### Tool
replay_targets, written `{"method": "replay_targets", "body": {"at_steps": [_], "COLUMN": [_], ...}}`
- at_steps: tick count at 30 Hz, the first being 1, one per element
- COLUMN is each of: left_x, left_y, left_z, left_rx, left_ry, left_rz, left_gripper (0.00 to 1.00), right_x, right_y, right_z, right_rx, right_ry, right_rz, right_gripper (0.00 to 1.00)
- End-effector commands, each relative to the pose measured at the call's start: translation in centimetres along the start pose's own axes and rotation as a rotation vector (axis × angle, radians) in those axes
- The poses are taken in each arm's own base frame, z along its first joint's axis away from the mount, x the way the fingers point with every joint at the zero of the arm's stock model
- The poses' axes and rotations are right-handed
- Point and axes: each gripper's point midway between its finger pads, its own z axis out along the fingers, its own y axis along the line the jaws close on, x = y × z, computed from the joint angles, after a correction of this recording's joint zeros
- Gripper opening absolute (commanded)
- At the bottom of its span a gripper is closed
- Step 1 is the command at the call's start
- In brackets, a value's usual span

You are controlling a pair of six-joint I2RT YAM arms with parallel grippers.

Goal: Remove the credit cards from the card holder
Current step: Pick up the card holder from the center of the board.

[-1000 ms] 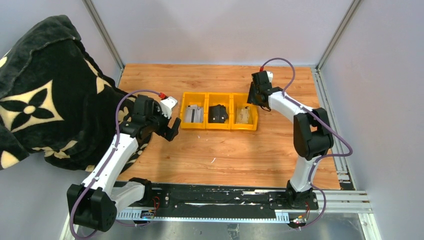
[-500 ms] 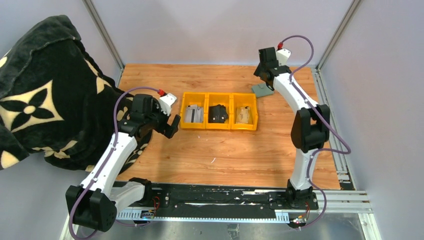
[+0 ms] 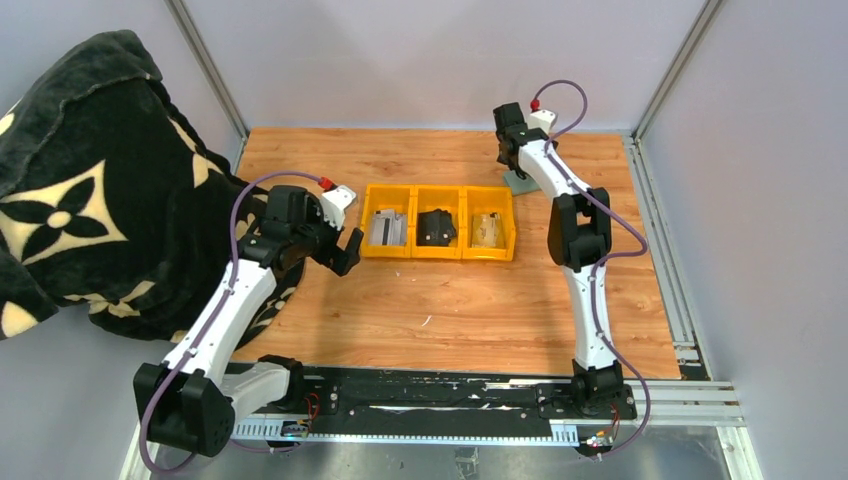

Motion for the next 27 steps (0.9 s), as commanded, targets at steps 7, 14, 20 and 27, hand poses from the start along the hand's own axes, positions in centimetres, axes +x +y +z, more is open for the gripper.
{"method": "replay_targets", "body": {"at_steps": [7,14,20,27], "left_x": [-1.3,-2.2,-2.9,-3.9], "left_y": [-0.5,-0.3,-0.3,-0.6], "left_z": [0.1,-0.4,-1.1,-2.6], "left_rx": [0.035,0.026,0.015,0.003], "left_ry": [-0.022,-0.045,-0.071,-0.116], "left_rz": [0.015,0.020,0.019,0.027], "left_gripper": [1.00,1.00,1.00,1.00], "right_x": [-0.1,3.0,4.6,6.5], "right_y": [1.4,0.8,-1.3,-7.9], "right_z": [2.5,4.3,4.3,2.9], "right_rx": [0.008,0.041,0.077,0.151], "right_ry": [-0.013,0.060,0.117,0.203], "right_rz": [-0.023,-0.090,-0.105,-0.053], "right_gripper": [0.82,0.84,0.75,0.48]}}
